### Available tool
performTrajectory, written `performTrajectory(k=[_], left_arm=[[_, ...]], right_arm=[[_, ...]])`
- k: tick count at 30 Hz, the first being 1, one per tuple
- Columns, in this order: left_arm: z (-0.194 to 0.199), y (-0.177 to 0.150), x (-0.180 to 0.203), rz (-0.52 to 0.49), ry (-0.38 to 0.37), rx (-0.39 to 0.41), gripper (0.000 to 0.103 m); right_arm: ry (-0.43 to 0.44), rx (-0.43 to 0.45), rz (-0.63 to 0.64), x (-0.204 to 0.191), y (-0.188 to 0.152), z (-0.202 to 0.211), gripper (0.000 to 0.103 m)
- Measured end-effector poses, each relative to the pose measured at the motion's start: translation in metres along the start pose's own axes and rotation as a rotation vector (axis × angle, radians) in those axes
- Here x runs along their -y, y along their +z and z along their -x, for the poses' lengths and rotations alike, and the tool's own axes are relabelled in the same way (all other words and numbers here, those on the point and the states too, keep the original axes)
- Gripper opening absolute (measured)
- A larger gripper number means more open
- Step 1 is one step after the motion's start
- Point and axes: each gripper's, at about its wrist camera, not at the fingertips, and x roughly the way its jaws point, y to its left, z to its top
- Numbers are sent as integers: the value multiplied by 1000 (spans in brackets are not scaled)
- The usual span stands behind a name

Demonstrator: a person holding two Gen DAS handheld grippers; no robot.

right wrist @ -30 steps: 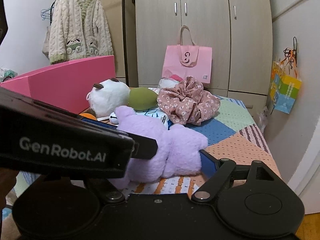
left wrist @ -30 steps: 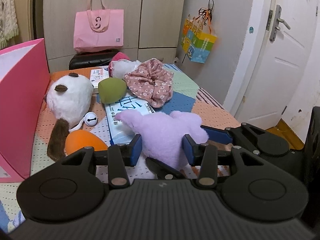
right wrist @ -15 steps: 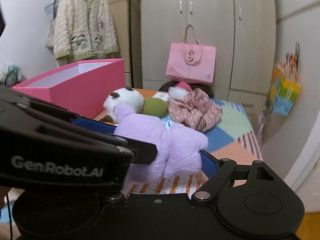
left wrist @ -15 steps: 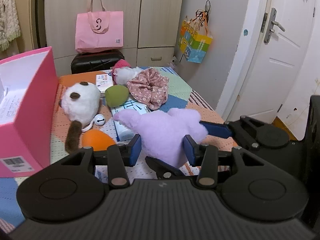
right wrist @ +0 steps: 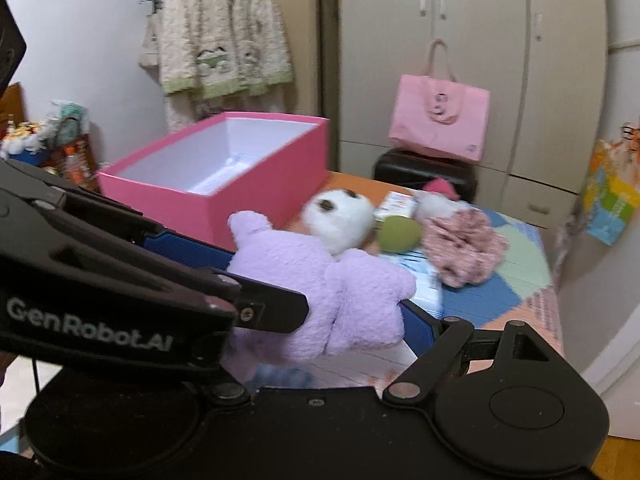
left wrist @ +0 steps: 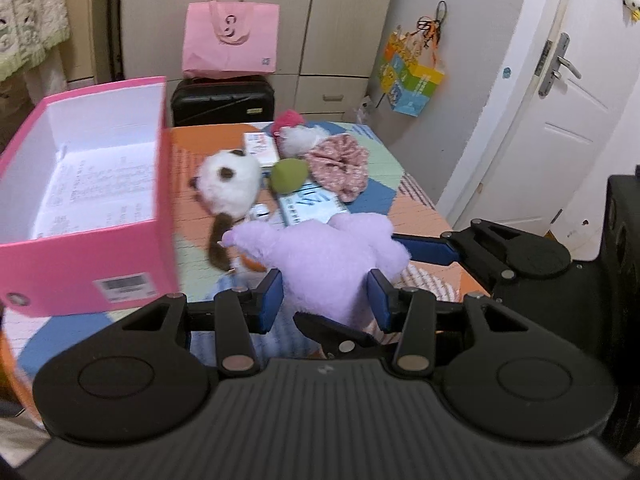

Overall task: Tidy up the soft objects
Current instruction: 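Lift the lilac bunny with the left tool and carry it over the pink box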

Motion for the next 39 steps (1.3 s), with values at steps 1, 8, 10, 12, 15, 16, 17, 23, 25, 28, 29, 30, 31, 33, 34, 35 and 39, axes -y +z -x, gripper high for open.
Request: performTrajectory(k=[1, 8, 10, 12, 15, 16, 17, 23, 25, 28, 29, 30, 31, 33, 34, 35, 39], left_arm=[[5, 0, -5, 6, 2, -10, 43], [36, 8, -41, 44, 19, -73, 43], [42, 11, -52, 67, 30, -90, 43], [47, 16, -61, 81, 42, -97, 43], [55, 27, -76, 88, 61, -90, 43], [57, 31, -81, 88, 68, -85, 43], [59, 35, -86, 88, 75, -79, 43], [54, 65, -119, 75, 82, -21, 46], [46, 74, -133, 73, 71, 5, 47], [28, 87, -156, 95, 54, 28, 47], [21, 92, -165, 109, 48, 32, 47], [15, 96, -172, 119, 41, 33, 47], [8, 101, -179, 123, 36, 34, 47], [-5, 107, -193, 156, 29, 34, 47], [-13, 110, -201, 182, 29, 37, 47], [-20, 112, -207, 195, 33, 36, 47], [-44, 118, -230, 245, 54, 31, 47]], right_arm=[[21, -9, 2, -4, 3, -1, 88], [139, -58, 58, -36, 31, -9, 88], [170, -73, 68, -44, 40, -14, 88], [197, -86, 75, -51, 50, -20, 88], [217, -75, 94, -60, 65, -28, 88], [221, -70, 102, -63, 72, -31, 88], [223, -63, 110, -66, 78, -34, 88], [209, -11, 150, -73, 114, -64, 90], [195, 12, 173, -73, 124, -76, 90], [187, 16, 196, -67, 138, -99, 90], [189, 15, 205, -65, 143, -108, 90], [188, 10, 214, -62, 148, -115, 90], [186, 6, 226, -61, 152, -123, 90], [179, -6, 243, -59, 161, -142, 90], [177, -19, 241, -57, 166, -152, 90], [176, -31, 240, -56, 169, -161, 90], [182, -69, 249, -55, 178, -194, 90]])
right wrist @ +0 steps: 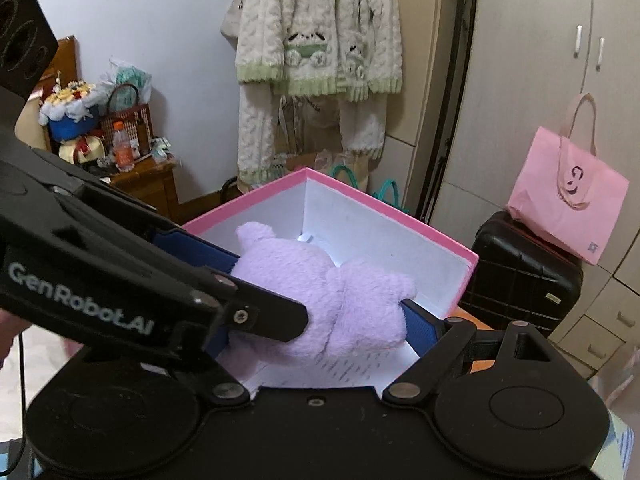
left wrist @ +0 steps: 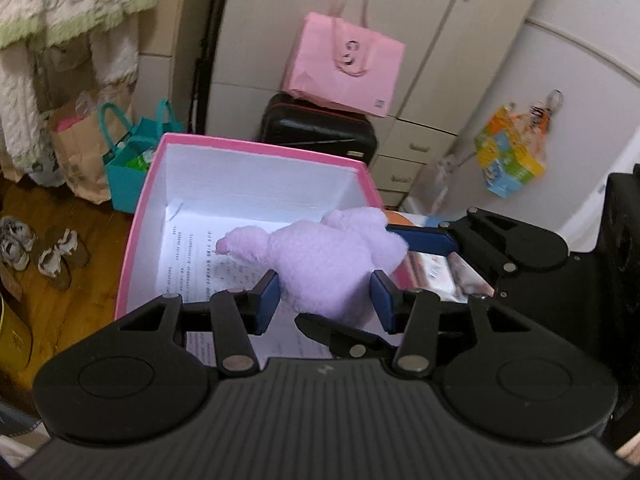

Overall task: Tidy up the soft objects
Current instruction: 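Lift the lilac bunny with the left tool and carry it over the pink box, then open the left tool to drop the bunny into the box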

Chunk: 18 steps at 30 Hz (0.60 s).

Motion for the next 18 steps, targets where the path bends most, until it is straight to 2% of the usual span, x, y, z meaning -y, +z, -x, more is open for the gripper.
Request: performTrajectory(k=[6, 16, 18], left_arm=[[-23, 3, -21, 45, 14, -58, 47], [-47, 7, -39, 123, 24, -129, 47], [-49, 6, -41, 140, 31, -141, 54]], right_arm=[[25, -69, 5, 2, 2, -30, 90], [-18, -173, 128, -11, 10, -58, 91], [-24, -188, 144, -10, 11, -60, 91]])
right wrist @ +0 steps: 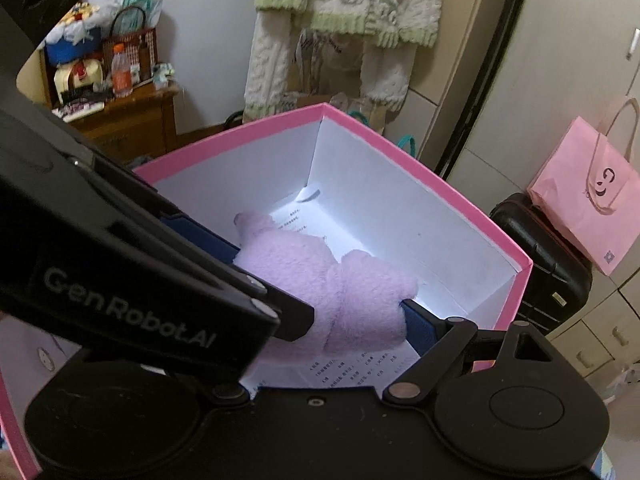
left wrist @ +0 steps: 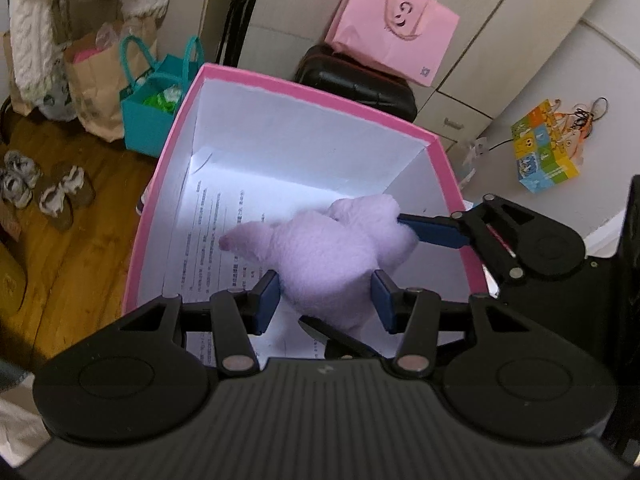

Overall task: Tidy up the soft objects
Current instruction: 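Open the left tool to drop the bunny into the box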

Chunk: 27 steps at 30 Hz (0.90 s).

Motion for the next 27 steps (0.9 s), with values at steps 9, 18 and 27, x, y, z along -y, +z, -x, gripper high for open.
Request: performTrajectory(k=[9, 18, 27], left_arm=[[22, -8, 14, -126, 81, 49, 64], [74, -30, 37, -242, 113, 157, 64], [124, -59, 67, -341, 86, 234, 64]], right_arm=[[-11, 48, 11, -7, -11, 19, 94], [-11, 127, -8, -9, -21, 62, 94], [-18, 171, -23, -16, -41, 116, 94]])
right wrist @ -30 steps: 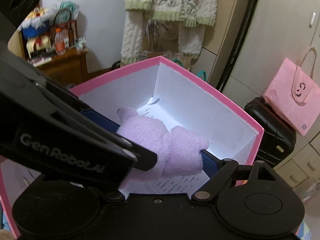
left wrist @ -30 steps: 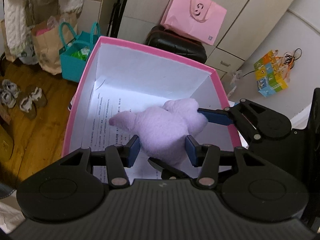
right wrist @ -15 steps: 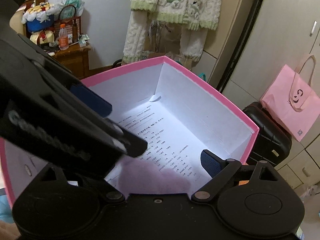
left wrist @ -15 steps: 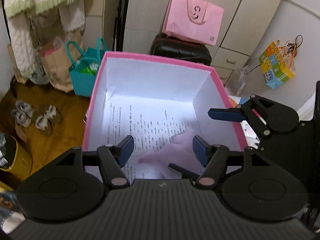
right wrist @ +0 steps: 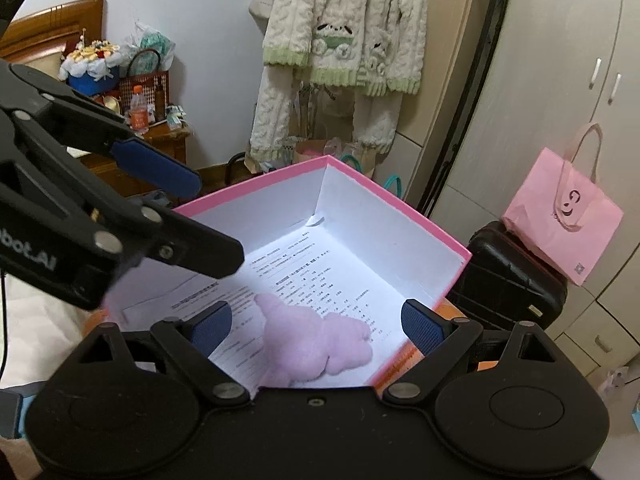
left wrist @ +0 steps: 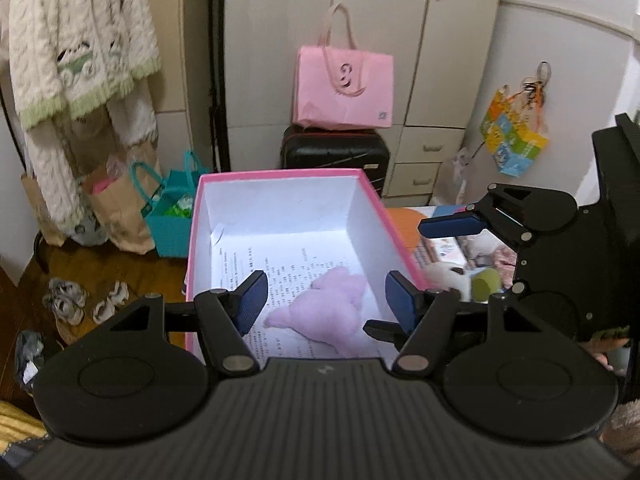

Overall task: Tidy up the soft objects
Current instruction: 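Open the left tool to drop the bunny into the box, then grasp the pink floral scrunchie with the right tool while the left tool approaches the orange sponge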

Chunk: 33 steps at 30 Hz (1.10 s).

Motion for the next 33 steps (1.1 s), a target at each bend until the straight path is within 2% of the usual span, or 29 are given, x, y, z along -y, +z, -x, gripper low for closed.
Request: performTrajectory(k=[6, 11, 14, 18, 23, 33], left_arm=[[26, -6, 22, -38, -54, 3, 64], [40, -11, 41, -51, -118, -24, 64], [44, -14, 56, -66, -149, -52, 64], [51, -21, 80, -109, -153, -42, 64], [47, -28, 108, -146, -193, -52, 64], [10, -52, 164, -252, -204, -108, 64]], right_arm=[[-5, 24, -12, -1, -12, 39, 94], [-16, 42, -26, 7, -28, 72, 94], [-25, 63, -81, 22, -46, 97, 94], [-57, 91, -169, 52, -74, 127, 94], [-121, 106, -256, 81, -105, 151, 94], [-148, 122, -343, 108, -153, 155, 94]])
